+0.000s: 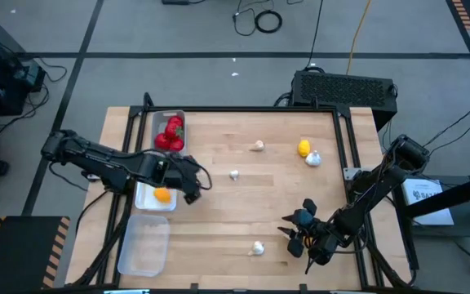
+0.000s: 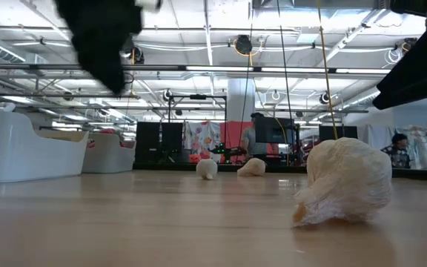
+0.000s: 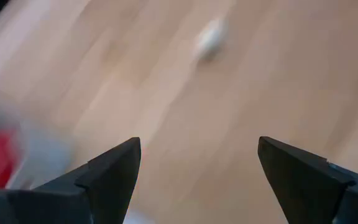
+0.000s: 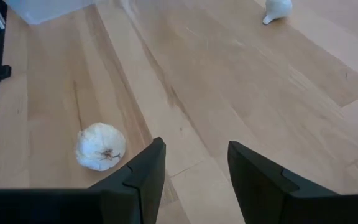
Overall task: Sort produce into baskets
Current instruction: Put the lemon into the white bin
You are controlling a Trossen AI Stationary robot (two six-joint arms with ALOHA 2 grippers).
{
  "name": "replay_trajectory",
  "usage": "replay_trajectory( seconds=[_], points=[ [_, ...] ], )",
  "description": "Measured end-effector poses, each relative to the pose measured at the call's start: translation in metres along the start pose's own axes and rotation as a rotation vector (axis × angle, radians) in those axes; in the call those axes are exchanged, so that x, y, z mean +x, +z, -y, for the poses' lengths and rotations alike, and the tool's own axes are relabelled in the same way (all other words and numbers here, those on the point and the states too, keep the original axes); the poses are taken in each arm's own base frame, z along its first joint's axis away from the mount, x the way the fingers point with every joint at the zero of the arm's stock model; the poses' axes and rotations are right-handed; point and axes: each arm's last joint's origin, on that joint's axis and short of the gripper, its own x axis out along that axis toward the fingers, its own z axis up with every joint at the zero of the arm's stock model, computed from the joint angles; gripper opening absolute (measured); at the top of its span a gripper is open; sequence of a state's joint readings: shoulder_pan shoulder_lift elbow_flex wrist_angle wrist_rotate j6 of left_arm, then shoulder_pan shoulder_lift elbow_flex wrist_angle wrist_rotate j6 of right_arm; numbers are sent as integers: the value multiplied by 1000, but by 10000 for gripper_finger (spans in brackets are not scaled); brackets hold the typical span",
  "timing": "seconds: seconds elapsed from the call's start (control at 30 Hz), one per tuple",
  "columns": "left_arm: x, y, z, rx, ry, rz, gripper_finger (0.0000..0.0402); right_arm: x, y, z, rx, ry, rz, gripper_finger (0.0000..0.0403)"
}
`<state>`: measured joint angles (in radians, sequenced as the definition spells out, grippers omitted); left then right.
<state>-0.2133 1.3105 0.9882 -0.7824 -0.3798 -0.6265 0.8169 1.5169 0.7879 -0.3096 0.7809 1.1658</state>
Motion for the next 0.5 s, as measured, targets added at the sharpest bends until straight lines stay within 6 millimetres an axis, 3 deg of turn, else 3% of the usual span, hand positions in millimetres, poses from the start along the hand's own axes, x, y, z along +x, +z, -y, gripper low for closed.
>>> replay_trajectory(
  seconds=[0.27, 0.5],
  points=[
    [-6, 30, 51, 196, -281, 432, 331, 0, -2, -3, 39, 51, -82, 164],
    [22, 35, 87, 284, -386, 553, 332, 0, 0, -7, 86, 93, -74, 164]
  ],
)
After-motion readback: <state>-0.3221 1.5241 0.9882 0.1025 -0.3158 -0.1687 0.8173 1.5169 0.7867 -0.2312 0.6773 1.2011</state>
